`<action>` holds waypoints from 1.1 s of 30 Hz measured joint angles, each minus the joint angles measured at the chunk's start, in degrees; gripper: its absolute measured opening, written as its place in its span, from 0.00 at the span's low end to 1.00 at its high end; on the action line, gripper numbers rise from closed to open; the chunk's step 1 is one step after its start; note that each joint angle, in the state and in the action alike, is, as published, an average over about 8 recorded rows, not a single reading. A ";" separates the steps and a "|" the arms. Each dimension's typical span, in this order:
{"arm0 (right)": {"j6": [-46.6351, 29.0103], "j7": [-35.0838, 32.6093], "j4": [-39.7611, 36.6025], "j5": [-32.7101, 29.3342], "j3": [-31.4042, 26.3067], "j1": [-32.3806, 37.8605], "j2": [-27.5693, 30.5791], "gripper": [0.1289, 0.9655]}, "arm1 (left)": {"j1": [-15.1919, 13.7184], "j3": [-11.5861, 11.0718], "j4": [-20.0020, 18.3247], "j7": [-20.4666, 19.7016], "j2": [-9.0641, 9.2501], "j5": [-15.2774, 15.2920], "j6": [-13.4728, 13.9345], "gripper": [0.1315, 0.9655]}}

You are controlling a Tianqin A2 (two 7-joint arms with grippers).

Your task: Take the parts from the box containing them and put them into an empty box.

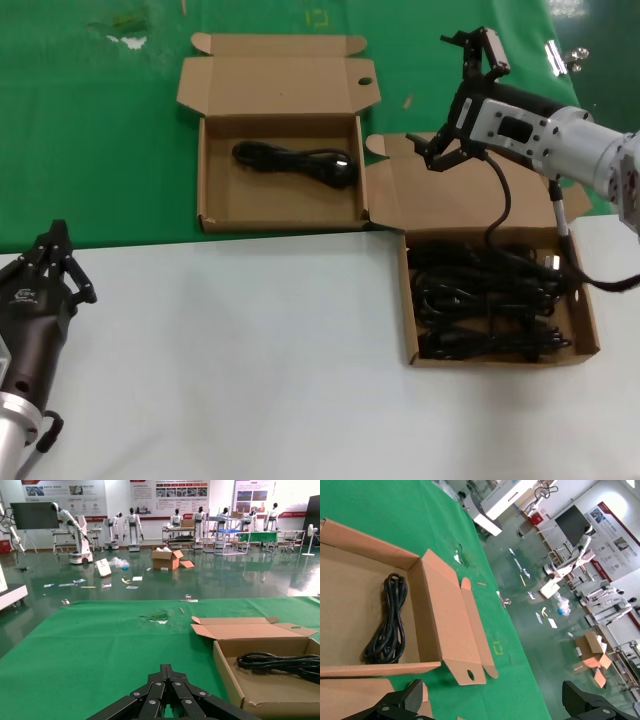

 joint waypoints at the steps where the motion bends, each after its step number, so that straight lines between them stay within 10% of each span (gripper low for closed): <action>1: 0.02 0.18 0.20 -0.02 -0.01 -0.11 0.06 1.00 | 0.00 0.00 0.00 0.00 0.00 0.00 0.00 0.01; 33: 8.35 11.48 13.68 2.97 3.30 -13.94 -0.43 1.00 | 0.00 0.00 0.00 0.00 0.00 -0.01 0.00 0.13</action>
